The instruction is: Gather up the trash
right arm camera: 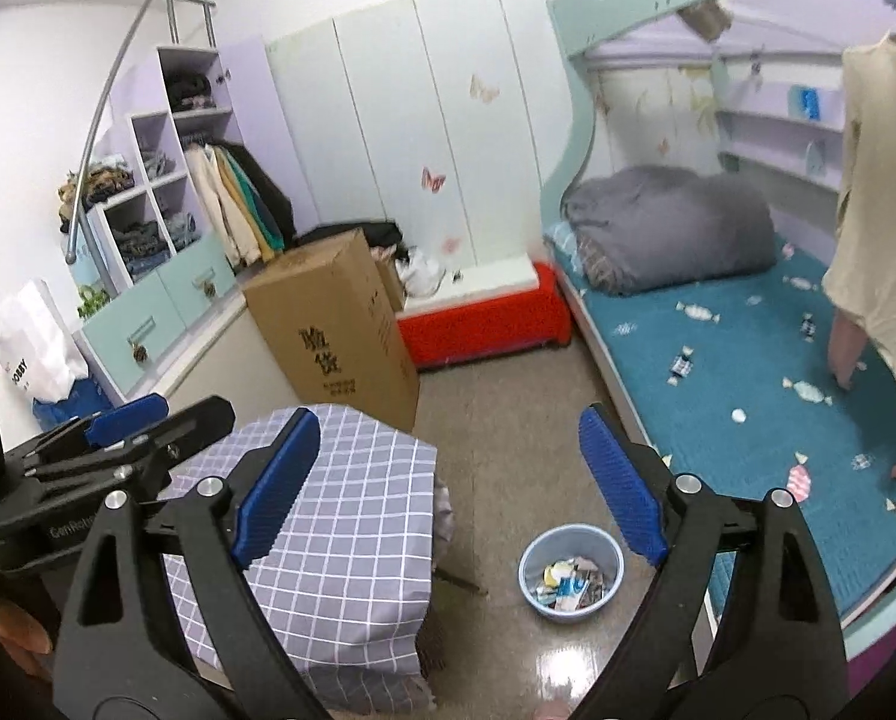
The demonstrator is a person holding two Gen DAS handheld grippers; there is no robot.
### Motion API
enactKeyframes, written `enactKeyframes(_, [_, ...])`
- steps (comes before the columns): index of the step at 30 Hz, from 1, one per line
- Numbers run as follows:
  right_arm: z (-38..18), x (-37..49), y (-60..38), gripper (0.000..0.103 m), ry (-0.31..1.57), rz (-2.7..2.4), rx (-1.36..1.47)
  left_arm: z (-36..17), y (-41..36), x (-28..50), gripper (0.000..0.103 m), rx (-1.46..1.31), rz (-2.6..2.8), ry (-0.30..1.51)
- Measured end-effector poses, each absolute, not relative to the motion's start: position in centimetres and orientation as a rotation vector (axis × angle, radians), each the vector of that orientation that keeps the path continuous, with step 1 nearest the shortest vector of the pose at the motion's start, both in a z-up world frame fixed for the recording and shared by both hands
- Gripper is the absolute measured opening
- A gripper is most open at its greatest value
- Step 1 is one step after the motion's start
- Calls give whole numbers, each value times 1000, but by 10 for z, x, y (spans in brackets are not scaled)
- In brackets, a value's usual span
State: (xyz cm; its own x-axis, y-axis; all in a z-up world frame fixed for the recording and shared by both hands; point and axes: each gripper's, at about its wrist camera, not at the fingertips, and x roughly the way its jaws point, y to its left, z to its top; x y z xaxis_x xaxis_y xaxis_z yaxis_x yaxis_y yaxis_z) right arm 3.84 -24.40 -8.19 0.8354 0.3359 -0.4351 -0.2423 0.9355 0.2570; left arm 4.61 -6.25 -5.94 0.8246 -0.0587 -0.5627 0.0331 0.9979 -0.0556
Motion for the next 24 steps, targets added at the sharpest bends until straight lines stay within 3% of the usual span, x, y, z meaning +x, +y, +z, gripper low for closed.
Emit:
enactKeyframes(16, [-44,-56,-226,94,322,234,174,-13,-51,-45,95,-8,-75,434])
enactKeyframes(24, [-43,-76,-223,94,301,223,152,-6,-47,-60,96,-2,-77,403])
